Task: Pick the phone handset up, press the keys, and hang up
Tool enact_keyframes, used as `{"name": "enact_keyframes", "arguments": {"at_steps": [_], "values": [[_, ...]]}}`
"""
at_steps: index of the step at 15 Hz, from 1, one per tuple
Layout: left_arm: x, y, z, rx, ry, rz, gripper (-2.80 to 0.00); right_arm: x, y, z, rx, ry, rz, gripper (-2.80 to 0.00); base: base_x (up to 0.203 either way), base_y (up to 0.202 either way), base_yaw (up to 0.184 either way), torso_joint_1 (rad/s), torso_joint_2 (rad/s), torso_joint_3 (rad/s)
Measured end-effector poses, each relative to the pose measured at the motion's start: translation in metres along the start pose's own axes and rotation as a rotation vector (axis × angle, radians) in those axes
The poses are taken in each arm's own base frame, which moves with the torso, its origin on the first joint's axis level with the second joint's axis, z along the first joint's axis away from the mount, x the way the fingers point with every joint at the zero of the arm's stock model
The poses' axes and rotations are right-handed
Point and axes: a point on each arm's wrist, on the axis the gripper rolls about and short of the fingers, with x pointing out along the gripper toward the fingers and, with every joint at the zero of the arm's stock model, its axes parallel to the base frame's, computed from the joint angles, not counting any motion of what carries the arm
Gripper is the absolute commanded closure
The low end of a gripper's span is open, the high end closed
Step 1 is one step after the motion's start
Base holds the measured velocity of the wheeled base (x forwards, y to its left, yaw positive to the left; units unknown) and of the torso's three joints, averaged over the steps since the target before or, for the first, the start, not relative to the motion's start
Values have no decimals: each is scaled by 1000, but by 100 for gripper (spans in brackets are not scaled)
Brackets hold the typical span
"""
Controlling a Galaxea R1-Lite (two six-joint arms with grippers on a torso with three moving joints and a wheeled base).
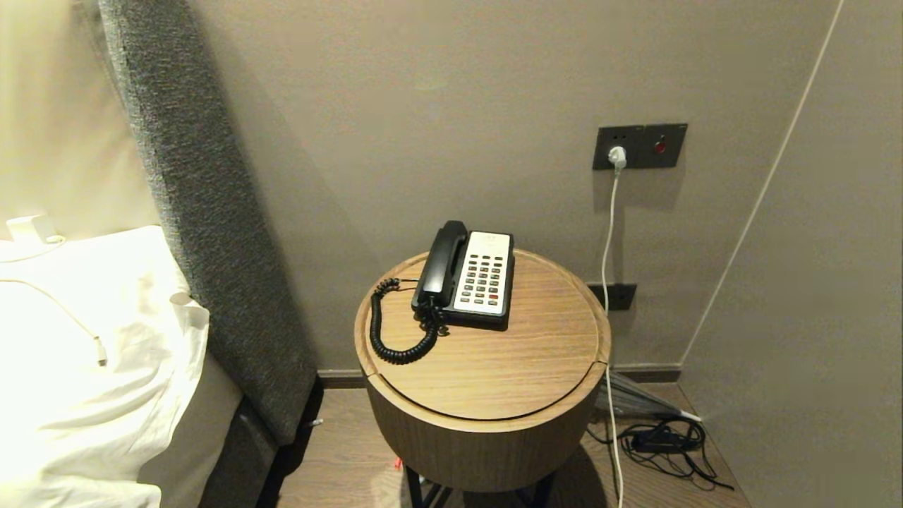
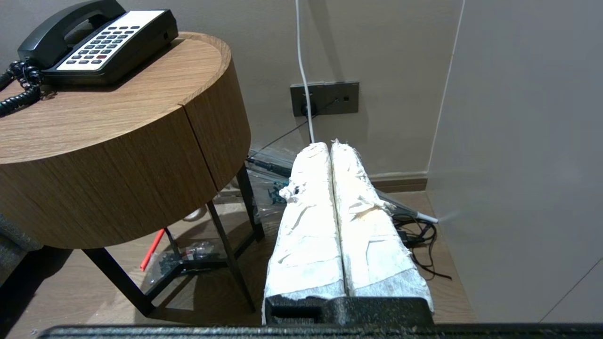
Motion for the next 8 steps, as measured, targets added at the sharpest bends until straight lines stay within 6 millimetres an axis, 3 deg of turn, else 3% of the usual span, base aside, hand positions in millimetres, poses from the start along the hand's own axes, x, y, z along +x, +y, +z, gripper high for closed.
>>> {"name": "enact_keyframes", "arguments": {"at_steps": [8], "values": [[0,0,0,1,0,0,0,0,0,0,0,-2,-1,0,0,0,0,0,0,0]]}}
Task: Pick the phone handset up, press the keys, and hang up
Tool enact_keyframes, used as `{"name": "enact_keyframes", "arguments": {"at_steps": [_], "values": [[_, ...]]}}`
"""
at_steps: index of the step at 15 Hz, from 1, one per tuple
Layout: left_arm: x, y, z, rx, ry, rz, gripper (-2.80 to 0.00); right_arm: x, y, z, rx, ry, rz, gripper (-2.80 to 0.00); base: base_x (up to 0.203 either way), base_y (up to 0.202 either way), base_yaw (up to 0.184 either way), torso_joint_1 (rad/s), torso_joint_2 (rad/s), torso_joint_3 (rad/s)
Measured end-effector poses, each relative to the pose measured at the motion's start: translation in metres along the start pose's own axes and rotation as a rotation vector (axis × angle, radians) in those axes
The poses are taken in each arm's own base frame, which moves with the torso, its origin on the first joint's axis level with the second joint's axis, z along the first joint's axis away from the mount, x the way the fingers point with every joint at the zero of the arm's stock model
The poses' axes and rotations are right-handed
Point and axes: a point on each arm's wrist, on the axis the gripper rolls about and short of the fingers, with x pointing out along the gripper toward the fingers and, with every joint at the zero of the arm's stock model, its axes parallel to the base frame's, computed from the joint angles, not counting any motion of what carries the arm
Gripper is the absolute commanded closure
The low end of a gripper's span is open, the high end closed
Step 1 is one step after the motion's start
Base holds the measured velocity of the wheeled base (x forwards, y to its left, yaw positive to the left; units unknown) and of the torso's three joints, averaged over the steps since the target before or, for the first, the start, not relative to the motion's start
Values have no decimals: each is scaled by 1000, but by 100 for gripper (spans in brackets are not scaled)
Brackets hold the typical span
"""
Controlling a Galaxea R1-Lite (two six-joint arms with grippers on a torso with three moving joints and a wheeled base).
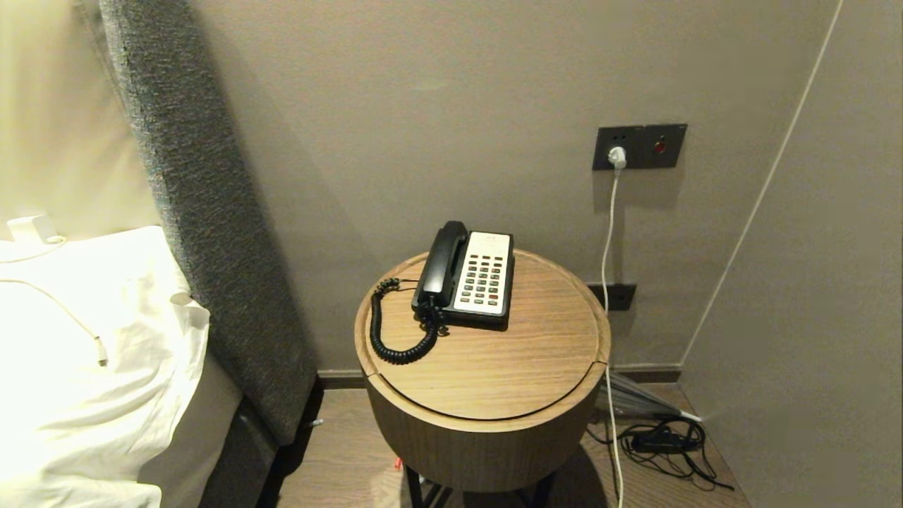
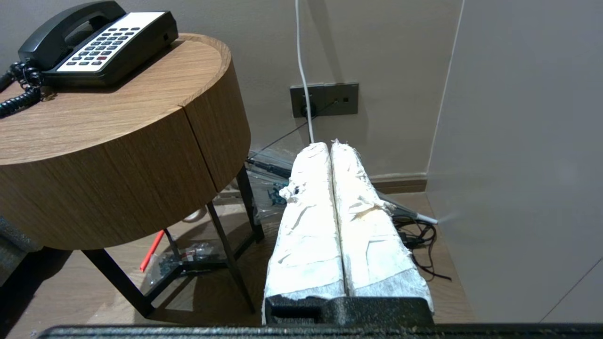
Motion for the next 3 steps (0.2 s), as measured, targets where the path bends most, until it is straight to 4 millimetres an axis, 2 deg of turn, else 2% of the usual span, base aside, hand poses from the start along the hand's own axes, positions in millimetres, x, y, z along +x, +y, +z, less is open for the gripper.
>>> {"name": "enact_keyframes", "arguments": {"at_steps": [3], "values": [[0,0,0,0,0,0,0,0,0,0,2,3,0,0,0,0,0,0,0,0]]}}
